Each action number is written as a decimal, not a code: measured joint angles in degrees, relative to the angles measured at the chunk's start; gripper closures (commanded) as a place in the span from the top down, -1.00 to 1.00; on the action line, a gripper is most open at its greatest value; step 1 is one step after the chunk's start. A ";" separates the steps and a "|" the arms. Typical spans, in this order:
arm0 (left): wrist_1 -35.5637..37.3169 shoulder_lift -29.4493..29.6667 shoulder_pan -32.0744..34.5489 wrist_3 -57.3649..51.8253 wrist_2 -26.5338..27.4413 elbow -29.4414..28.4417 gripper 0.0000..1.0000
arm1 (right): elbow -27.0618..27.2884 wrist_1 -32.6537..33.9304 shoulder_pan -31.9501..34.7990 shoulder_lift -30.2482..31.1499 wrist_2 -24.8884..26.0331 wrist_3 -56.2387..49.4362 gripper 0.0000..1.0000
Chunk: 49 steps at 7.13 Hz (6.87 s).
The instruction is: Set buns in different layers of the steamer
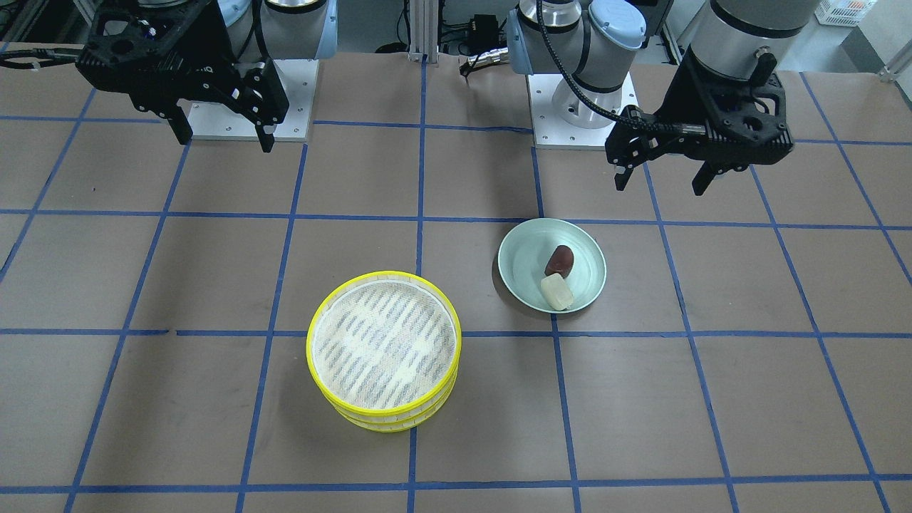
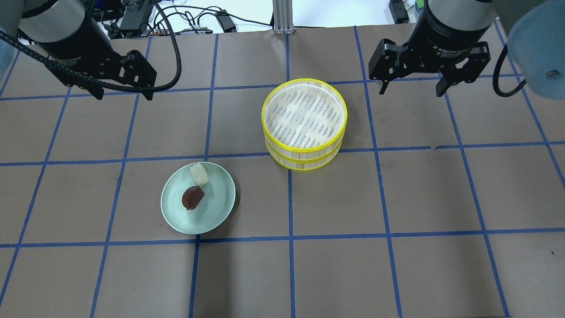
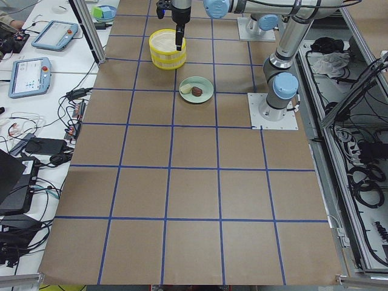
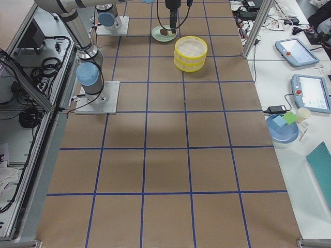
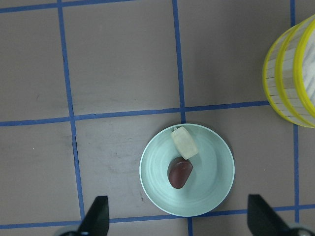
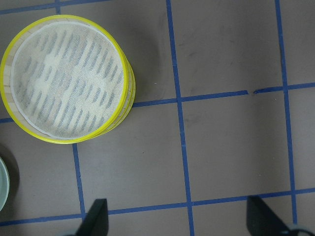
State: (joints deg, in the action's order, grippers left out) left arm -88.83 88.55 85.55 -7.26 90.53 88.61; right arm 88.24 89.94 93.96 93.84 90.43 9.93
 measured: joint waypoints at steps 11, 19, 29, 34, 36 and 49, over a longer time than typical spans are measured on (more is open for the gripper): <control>2.92 1.84 -1.37 4.50 -0.51 7.08 1.00 | 0.00 -0.48 0.09 0.14 0.28 0.00 1.00; 6.19 14.56 -1.26 14.81 -7.44 12.86 1.00 | 1.91 19.89 3.46 -20.39 0.54 2.20 0.83; 10.92 26.74 -1.26 14.68 -10.62 13.72 -1.00 | 2.71 24.38 3.86 -27.47 -0.08 6.31 -1.00; 11.21 23.34 -0.15 13.34 -10.30 10.47 -1.00 | 1.74 6.57 0.52 -12.06 1.17 -0.29 -1.00; 12.14 19.66 2.61 13.34 -10.37 5.29 -1.00 | -1.27 -2.36 -1.70 -4.42 1.02 -2.18 -1.00; 45.28 32.55 14.74 20.08 -31.95 3.49 1.00 | -6.77 -16.32 -6.74 -0.61 1.91 -8.18 -1.00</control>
State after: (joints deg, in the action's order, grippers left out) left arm -43.55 121.10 100.28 12.83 58.58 92.10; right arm 81.47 73.62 87.22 93.22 92.33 1.75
